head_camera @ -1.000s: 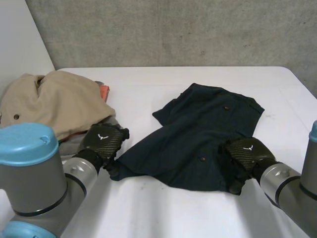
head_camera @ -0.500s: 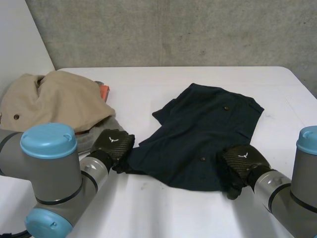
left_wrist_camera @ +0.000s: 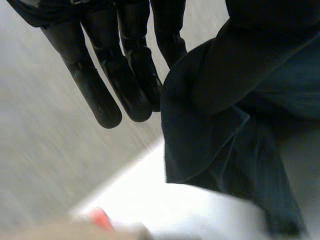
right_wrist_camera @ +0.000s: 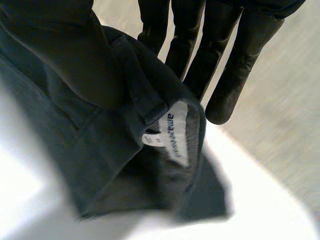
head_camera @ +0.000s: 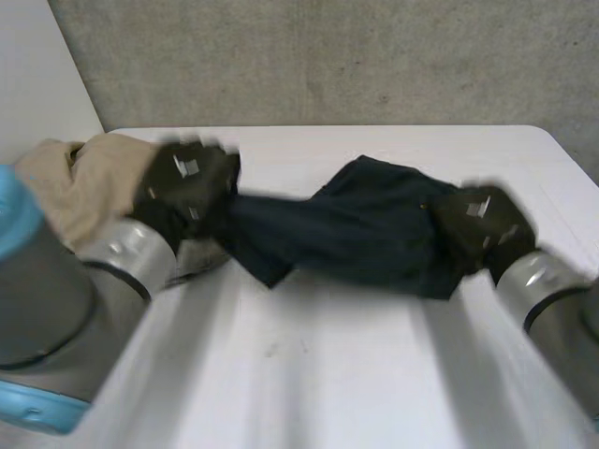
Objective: Fold the laundry.
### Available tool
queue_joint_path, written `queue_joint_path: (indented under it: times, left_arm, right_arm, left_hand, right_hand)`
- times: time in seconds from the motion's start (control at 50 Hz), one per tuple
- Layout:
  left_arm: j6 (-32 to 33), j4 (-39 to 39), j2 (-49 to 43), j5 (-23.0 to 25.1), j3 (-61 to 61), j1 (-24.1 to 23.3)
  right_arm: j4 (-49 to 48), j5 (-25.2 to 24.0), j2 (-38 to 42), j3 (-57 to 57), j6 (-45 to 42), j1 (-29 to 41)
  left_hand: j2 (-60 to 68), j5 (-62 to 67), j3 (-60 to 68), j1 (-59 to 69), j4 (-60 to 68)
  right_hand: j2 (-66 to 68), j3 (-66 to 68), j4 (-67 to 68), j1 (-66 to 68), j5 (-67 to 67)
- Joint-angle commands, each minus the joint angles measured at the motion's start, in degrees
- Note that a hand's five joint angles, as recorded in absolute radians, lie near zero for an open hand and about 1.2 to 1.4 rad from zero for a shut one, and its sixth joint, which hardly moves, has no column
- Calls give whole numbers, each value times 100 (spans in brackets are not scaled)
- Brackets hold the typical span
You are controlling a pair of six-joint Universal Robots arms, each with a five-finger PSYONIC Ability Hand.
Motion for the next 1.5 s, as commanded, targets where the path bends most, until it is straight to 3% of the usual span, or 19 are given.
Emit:
queue_joint_path:
  times: [0.02, 0.18, 0.38, 0.46, 0.68, 0.84, 0.88, 0.92, 0.94, 0.98, 1.1, 1.2, 1.34, 1.38, 1.5]
  left_arm:
    - [291, 245, 1155, -15, 1124, 19]
    - [309, 562, 1736, -15, 2093, 11]
    - [309, 562, 1649, 47, 2507, 2]
    - [318, 492, 1114, 64, 2454, 11]
    - [599, 527, -1127, 222, 2436, 81]
    - [1205, 1019, -2894, 231, 3639, 107]
    - [1223, 1142, -3298, 214, 4087, 168]
    - [1223, 1195, -3510, 222, 4342, 204]
    - [1214, 1239, -3676, 196, 4561, 221]
    - [1197, 1291, -3774, 161, 4747, 230]
    - [1179, 1353, -3651, 100, 4573, 257]
    - [1214, 1327, -2968, -23, 3530, 248]
    - [1188, 1011, -1781, -103, 1692, 195]
    - [1179, 774, -1359, -138, 1006, 169]
    - [882, 89, -489, -147, -566, -50]
  right_arm:
    - [161, 10, -1227, -1334, -231, -5]
    - [855, 19, -1571, -3030, -169, -93]
    - [1014, 37, -1484, -3287, -99, -93]
    - [1198, -25, -1098, -3129, -72, -137]
    - [1024, -34, 1020, -2926, -64, -172]
    - [-610, 212, 2286, -3207, -143, -172]
    - [-1127, 431, 2636, -3373, -178, -163]
    - [-1314, 520, 2849, -3480, -265, -163]
    - [-1306, 633, 3050, -3611, -448, -172]
    - [-1263, 713, 3183, -3769, -660, -172]
    - [-1096, 714, 2947, -3613, -793, -155]
    - [-815, 591, 2306, -3173, -819, -260]
    - [704, -551, 1602, -2426, -872, -567]
    - [1353, -919, 1462, -2260, -872, -742]
    - [2446, -1623, 1092, -1644, -1056, -1235]
  left_hand:
    - [1184, 1357, 1204, 1742, 1136]
    - [1184, 1357, 1204, 1742, 1136]
    - [1184, 1357, 1204, 1742, 1136]
    - [1184, 1357, 1204, 1742, 1136]
    - [1184, 1357, 1204, 1742, 1136]
    - [1184, 1357, 1204, 1742, 1136]
    - [-1323, -1150, -1303, -765, -1371]
    - [-3915, -3742, -3895, -3357, -3964]
    - [-5816, -5643, -5796, -5258, -5864]
    - [-5816, -5643, -5796, -5258, -5864]
    - [-5816, -5643, -5796, -5258, -5864]
    - [-5816, -5643, -5796, -5258, -5864]
    - [-5677, -5504, -5657, -5119, -5726]
    - [-5090, -4917, -5070, -4532, -5138]
    - [-4668, -4494, -4648, -4110, -4716]
  right_hand:
    - [1304, 1292, 1221, 2363, 1388]
    - [1304, 1292, 1221, 2363, 1388]
    - [1304, 1292, 1221, 2363, 1388]
    - [1304, 1292, 1221, 2363, 1388]
    - [1304, 1292, 1221, 2363, 1388]
    - [1304, 1292, 1221, 2363, 1388]
    - [577, 565, 494, 1637, 661]
    - [-3746, -3759, -3829, -2687, -3662]
    - [-5696, -5708, -5779, -4637, -5612]
    - [-5696, -5708, -5779, -4637, -5612]
    - [-5696, -5708, -5779, -4637, -5612]
    - [-5696, -5708, -5779, -4637, -5612]
    - [-5696, -5708, -5779, -4637, -5612]
    - [-5696, -5708, -5779, -4637, -5612]
    - [-5696, -5708, -5779, -4637, -5612]
